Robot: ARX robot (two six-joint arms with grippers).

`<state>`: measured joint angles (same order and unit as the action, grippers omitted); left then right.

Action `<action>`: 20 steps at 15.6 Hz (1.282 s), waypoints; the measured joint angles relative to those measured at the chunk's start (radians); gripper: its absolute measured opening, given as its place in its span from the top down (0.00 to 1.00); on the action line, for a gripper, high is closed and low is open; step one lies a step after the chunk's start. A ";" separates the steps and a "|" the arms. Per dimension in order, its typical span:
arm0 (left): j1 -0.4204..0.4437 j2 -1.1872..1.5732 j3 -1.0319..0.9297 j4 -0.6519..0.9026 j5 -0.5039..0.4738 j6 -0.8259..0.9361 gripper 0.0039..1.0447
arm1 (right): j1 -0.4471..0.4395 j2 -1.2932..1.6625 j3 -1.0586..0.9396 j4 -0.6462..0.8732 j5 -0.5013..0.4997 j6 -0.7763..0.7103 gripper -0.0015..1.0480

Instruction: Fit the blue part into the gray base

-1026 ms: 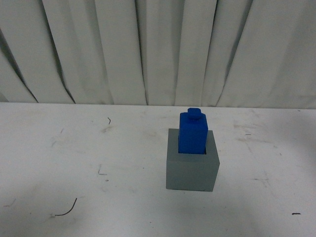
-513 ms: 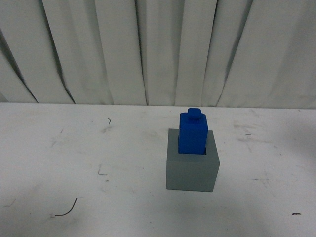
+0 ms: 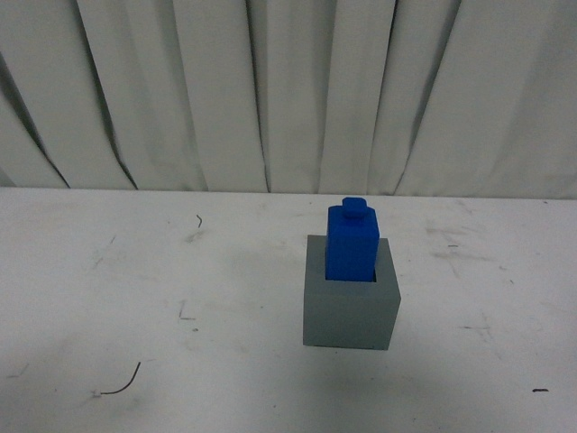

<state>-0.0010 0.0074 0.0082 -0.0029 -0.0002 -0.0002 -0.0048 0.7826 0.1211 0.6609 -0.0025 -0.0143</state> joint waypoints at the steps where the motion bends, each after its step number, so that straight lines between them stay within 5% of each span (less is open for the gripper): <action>1: 0.000 0.000 0.000 0.000 0.000 0.000 0.06 | 0.000 -0.036 -0.020 -0.025 0.000 0.000 0.98; 20: 0.000 0.000 0.000 0.000 0.000 0.000 0.06 | 0.000 -0.592 -0.108 -0.470 0.000 0.000 0.98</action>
<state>-0.0010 0.0074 0.0082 -0.0029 -0.0002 -0.0002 -0.0048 0.1909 0.0135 0.1913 -0.0025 -0.0139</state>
